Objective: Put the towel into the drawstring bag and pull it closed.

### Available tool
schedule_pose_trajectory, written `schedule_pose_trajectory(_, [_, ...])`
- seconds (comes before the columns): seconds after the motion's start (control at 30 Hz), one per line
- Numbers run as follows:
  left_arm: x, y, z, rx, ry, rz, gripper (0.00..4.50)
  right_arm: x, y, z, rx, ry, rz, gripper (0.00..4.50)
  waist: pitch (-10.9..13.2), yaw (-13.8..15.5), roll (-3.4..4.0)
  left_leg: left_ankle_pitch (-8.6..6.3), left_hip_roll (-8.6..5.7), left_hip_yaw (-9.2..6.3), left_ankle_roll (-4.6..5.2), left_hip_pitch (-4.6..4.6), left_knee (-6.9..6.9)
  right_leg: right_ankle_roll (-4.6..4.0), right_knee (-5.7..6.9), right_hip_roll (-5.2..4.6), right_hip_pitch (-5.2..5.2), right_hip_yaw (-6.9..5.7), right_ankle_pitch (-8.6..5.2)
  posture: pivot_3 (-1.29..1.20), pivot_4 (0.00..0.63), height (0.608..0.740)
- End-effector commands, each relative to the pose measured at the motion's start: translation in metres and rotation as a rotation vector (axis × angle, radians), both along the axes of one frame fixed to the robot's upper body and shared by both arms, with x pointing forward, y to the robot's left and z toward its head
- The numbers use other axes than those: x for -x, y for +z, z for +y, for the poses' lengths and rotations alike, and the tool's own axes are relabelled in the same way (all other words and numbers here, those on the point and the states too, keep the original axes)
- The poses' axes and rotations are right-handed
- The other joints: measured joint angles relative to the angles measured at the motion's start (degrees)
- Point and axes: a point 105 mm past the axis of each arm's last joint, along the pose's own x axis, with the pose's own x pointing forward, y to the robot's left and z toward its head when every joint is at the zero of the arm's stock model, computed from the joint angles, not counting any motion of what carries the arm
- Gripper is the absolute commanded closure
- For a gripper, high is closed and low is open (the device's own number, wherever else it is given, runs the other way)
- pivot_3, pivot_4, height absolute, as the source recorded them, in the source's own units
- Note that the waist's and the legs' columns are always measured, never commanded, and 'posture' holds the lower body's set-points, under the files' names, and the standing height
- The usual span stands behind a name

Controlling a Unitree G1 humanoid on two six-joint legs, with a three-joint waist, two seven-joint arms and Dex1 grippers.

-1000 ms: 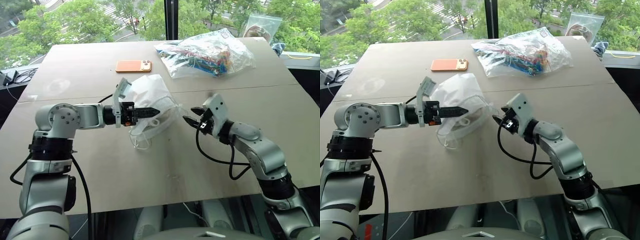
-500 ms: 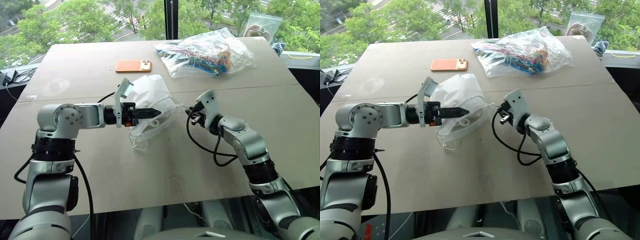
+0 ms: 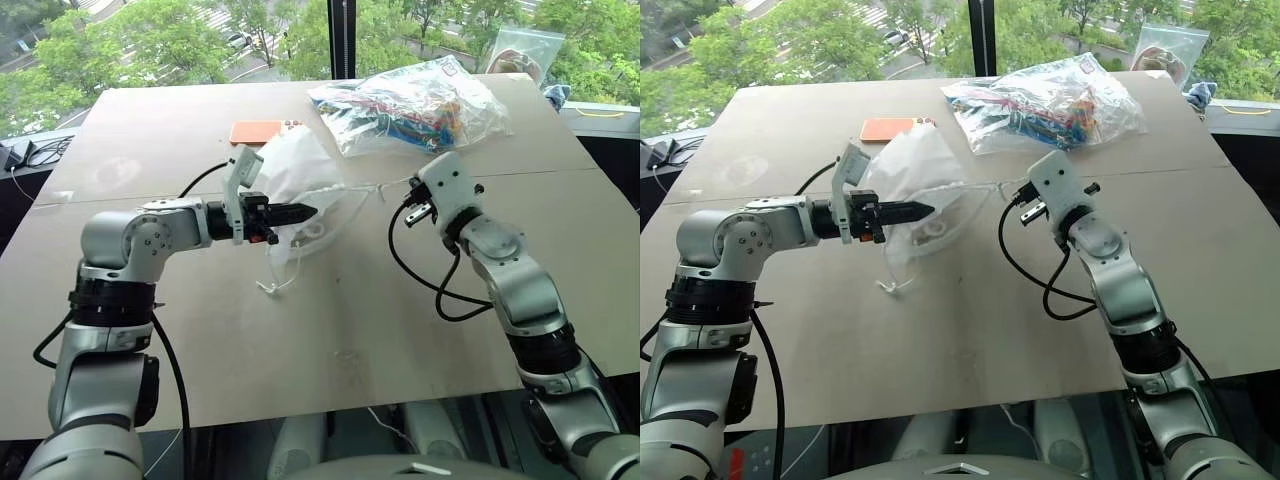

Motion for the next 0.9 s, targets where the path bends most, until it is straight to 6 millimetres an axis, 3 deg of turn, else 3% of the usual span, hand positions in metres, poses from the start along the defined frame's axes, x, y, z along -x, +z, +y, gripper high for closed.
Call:
schedule_pose_trajectory(0.03, [0.004,0.019,0.008,0.004,-0.025,-0.073,3.70,0.014,0.018,0.008,-0.027,0.040,-0.026,4.50,0.0,0.1,0.00,0.00,-0.01,0.00,0.00,0.00,0.00,0.00,-0.01,0.00,0.00,0.00,0.00,0.00,0.150,0.740])
schedule_pose_trajectory(0.1, [0.014,0.023,0.022,0.016,-0.029,-0.040,2.78,0.021,0.019,0.016,-0.082,0.090,0.014,4.50,0.0,-0.1,-0.01,-0.01,-0.02,0.01,0.01,-0.02,0.00,0.01,-0.02,-0.01,0.01,0.00,0.00,0.00,0.150,0.740])
schedule_pose_trajectory(0.2, [0.030,0.005,0.060,-0.076,0.027,0.015,1.44,0.024,0.019,0.021,-0.127,0.114,0.046,4.50,0.0,-1.5,0.04,-0.01,0.06,0.05,0.01,0.02,-0.08,-0.02,-0.01,0.02,-0.05,0.06,-0.02,0.00,0.150,0.740])
schedule_pose_trajectory(0.3, [0.038,-0.012,0.085,-0.110,0.094,0.063,1.44,0.023,0.016,0.023,-0.128,0.115,0.063,4.50,0.1,-1.3,0.07,-0.01,0.08,0.03,0.02,0.01,-0.17,-0.06,0.00,0.00,-0.14,0.05,-0.05,0.00,0.150,0.740])
schedule_pose_trajectory(0.4, [0.046,-0.030,0.091,-0.152,0.105,0.083,1.44,0.022,0.014,0.024,-0.139,0.121,0.073,4.50,0.1,-0.9,0.06,-0.01,0.11,0.06,0.02,-0.04,-0.17,-0.07,0.00,-0.01,-0.15,0.00,-0.06,0.00,0.150,0.740])
schedule_pose_trajectory(0.63, [0.046,-0.055,0.050,-0.178,0.078,-0.016,1.44,0.021,0.012,0.025,-0.133,0.136,0.085,4.50,0.1,0.3,0.04,-0.01,0.14,0.02,0.02,-0.11,-0.15,-0.06,-0.01,-0.08,-0.14,-0.05,-0.05,0.00,0.150,0.740])
schedule_pose_trajectory(0.9, [0.036,-0.075,0.031,-0.244,0.102,-0.093,1.44,0.022,0.013,0.020,-0.121,0.130,0.089,4.50,0.1,0.1,0.05,-0.01,0.10,0.06,0.01,-0.04,-0.16,-0.08,0.04,0.00,-0.16,-0.02,-0.04,0.00,0.150,0.740])
